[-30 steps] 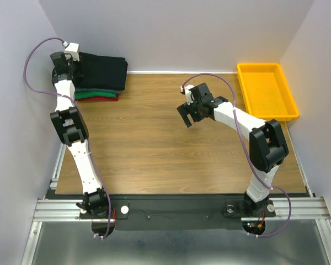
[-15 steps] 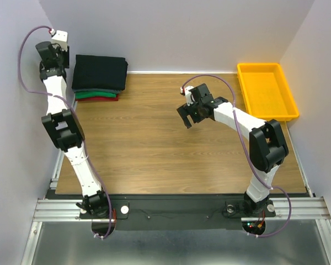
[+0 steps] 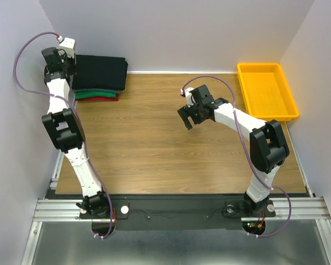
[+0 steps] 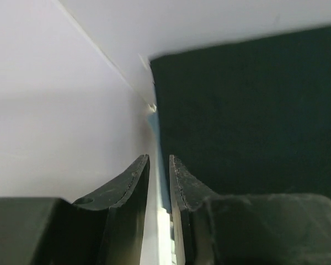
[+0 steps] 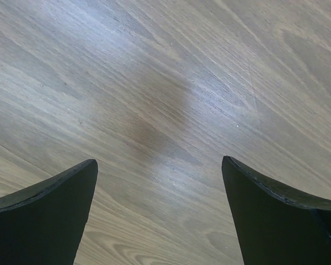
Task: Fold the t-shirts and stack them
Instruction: Neatly place the folded tshirt to the corner
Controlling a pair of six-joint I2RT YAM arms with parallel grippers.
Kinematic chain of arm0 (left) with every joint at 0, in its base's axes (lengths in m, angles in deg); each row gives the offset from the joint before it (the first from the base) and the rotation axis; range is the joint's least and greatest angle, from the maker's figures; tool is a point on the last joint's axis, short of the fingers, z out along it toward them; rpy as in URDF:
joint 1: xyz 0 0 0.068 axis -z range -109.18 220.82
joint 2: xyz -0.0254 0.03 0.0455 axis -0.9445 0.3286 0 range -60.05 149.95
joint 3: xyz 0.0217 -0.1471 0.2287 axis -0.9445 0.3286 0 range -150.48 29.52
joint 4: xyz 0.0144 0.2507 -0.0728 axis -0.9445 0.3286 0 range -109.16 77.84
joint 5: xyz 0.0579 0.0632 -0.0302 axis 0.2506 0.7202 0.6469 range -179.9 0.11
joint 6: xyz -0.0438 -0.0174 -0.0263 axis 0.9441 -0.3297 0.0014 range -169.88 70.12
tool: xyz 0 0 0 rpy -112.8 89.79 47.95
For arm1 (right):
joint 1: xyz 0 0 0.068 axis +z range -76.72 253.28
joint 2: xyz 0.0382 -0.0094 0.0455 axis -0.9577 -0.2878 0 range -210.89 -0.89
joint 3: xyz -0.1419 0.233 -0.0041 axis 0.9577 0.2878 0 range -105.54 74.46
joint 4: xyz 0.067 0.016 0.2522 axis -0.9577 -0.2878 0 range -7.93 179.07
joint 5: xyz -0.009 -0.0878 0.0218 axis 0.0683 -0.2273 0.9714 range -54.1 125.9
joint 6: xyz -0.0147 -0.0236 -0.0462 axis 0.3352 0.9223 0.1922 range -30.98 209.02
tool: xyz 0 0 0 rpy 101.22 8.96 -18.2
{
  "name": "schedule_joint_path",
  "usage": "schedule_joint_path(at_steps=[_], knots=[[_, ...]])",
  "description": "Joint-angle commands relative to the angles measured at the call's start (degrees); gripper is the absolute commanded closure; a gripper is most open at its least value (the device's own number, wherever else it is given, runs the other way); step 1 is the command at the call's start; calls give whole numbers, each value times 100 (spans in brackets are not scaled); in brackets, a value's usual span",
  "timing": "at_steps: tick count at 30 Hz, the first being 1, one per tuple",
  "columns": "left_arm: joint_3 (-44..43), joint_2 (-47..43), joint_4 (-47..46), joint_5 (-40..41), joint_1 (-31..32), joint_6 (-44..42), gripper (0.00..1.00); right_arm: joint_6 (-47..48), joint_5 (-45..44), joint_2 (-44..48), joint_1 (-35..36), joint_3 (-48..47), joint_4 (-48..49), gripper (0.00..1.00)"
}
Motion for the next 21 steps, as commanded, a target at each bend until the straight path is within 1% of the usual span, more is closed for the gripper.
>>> schedule_joint_path(at_steps=[1,4,10,14,15,17,19,21], knots=[[296,134,-124,164,-16,-7,68,84,-132,280,10,77,76,0],[437,257,-185,358,-16,-34,69,111,-149,253,-16,103,76,0],[359,503,-203,1244,-68,1,70,120,-175,253,-25,147,76,0],[350,372,-229,1676,-69,89,69,172,-246,297,-43,147,76,0],[350,311,-238,1772,-68,124,68,172,-272,306,-43,147,76,0],[376,57,-238,2019,-77,194,61,164,-360,358,-78,139,76,0],[542,-224,-256,2002,-77,300,57,129,-430,420,-139,130,76,0],[639,-725,-265,1897,-69,388,50,111,-422,560,-201,112,76,0]])
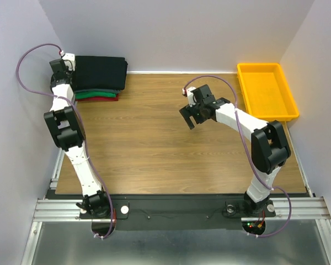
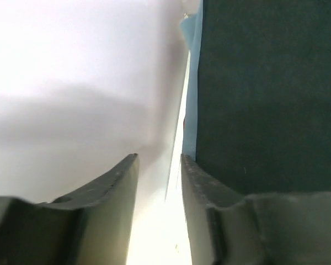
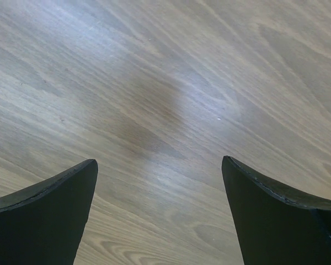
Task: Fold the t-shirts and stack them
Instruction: Neatly place the folded tshirt to the corner
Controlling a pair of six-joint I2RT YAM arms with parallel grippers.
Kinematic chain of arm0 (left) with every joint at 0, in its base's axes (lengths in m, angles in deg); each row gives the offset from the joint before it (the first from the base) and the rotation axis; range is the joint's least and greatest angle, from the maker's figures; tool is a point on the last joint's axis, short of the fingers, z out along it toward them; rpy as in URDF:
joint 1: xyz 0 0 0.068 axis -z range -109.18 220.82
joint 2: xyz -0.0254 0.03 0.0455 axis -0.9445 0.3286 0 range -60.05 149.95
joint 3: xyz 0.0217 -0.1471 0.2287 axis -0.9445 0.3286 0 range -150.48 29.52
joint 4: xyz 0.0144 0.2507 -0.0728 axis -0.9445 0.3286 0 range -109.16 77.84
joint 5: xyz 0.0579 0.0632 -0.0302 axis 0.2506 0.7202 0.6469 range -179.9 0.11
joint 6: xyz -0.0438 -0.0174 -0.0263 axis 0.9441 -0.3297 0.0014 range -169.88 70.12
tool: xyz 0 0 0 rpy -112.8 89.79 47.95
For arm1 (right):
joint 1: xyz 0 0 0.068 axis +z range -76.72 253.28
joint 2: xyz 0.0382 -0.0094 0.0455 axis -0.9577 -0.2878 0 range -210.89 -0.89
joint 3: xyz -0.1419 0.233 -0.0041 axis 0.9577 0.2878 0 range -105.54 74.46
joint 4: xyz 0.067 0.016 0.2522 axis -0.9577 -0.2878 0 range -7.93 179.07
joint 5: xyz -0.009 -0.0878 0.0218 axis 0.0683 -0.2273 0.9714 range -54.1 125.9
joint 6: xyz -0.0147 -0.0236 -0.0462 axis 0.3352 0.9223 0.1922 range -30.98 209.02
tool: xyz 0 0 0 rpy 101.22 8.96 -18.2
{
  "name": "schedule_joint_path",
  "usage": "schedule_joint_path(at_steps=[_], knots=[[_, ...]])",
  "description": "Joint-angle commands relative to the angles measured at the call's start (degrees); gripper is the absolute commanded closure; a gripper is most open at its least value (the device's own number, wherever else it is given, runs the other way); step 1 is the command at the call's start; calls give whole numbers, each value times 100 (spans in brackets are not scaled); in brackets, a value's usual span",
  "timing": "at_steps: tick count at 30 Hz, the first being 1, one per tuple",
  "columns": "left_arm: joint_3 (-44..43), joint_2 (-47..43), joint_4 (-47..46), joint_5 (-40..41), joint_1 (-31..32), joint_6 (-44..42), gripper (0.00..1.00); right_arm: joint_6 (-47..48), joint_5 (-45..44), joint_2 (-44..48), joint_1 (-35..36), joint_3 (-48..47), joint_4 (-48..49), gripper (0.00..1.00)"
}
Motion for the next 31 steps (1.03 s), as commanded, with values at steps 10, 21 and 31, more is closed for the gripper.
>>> schedule_joint_path(at_steps=[10,21,31], knots=[[-121,-2998,1131,-259,412,472,18,-218,316,1449,-1103,-6,0,0],[2757,-5097,1494,-847,1897,964,1,-561,1451,2444,-2027,961,-159,0],[5538,-6373,781,-1384,2540,1237,1,-649,2146,2716,-2036,2147,-185,0]])
